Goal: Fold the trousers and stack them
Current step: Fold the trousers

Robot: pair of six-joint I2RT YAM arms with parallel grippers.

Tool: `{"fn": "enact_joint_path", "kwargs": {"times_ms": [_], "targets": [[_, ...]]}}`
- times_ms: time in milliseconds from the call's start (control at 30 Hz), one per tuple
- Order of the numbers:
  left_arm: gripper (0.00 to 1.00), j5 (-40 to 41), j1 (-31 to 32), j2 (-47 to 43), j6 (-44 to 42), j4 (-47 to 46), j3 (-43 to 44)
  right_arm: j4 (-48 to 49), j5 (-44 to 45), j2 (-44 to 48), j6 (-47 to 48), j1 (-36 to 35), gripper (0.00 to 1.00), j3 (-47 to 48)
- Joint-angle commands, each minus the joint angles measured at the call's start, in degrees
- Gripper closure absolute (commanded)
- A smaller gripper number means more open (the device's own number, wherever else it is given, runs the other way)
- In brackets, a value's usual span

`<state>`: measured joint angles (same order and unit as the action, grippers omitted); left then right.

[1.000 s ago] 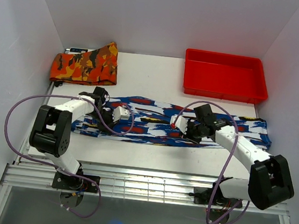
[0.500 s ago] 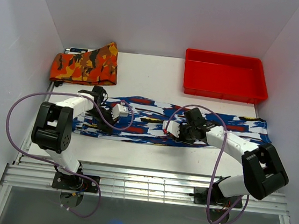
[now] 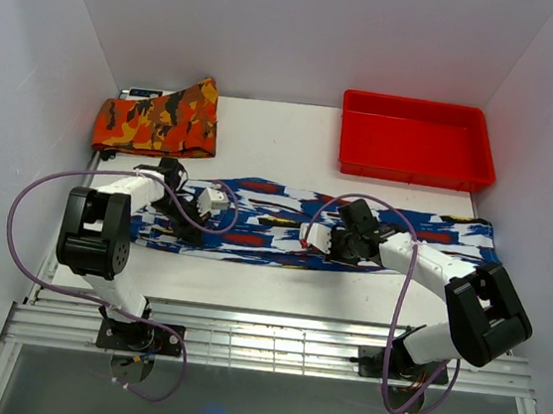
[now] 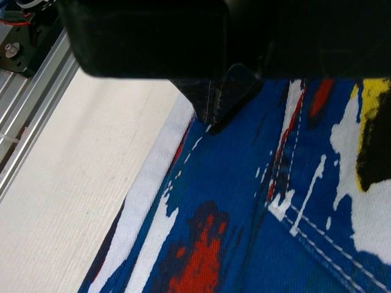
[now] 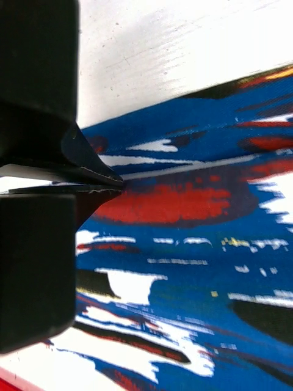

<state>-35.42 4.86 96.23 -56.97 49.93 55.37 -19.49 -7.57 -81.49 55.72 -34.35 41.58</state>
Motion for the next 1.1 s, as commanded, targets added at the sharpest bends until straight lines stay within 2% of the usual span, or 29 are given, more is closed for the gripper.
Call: {"fn": "enact_joint_path", "kwargs": {"times_ms": [0, 333, 367, 400, 533, 633, 867, 933, 967, 1033, 1067], "targets": [[1.00, 0.44, -2.40, -0.25, -3.32, 1.74, 1.66, -0.29, -1.04, 1.16, -1.06, -0.46, 0.92, 3.59], [1.00, -3.69, -3.02, -5.96, -5.87, 7.20, 3.34, -4.07, -1.75, 4.68, -0.53, -0.54, 0.92, 3.95], [0.97, -3.61, -3.02, -6.74, -5.96, 6.94, 2.73, -3.37, -1.57, 4.68, -0.53, -0.54, 0.91, 3.34], [0.83, -3.52, -3.02, -7.19, -5.79, 6.50, 2.37, -2.93, -0.87, 4.50, -0.53, -0.63, 0.88, 2.89], [0.64, -2.90, -3.02, -7.81, -4.56, 4.56, 1.67, -0.82, -0.07, 2.75, -0.18, -0.81, 0.74, 1.57], [0.60, -2.73, -3.02, -7.37, -4.29, 4.30, 2.19, -0.55, 0.19, 0.38, 0.09, -1.07, 0.64, 1.40], [0.57, -2.46, -3.02, -5.79, -4.38, 3.59, 1.84, 0.68, 0.28, -2.35, 1.58, -1.69, 0.62, -0.45], [0.57, -1.24, -3.02, -5.52, -3.68, 1.58, 0.97, 1.20, 0.45, -2.53, 2.11, -1.95, 0.65, -1.24], [0.56, -0.62, -3.02, -5.35, -3.33, 0.79, 0.62, 1.64, 1.06, -2.53, 2.37, -2.04, 0.69, -1.41], [0.56, 0.17, -3.02, -5.08, -3.23, -0.27, 0.26, 2.61, 1.33, -2.35, 2.46, -2.13, 0.87, -1.68], [0.59, 0.26, -3.02, -4.82, -3.58, -0.36, 0.09, 2.61, 1.25, -2.27, 2.46, -2.13, 0.92, -1.25]]}}
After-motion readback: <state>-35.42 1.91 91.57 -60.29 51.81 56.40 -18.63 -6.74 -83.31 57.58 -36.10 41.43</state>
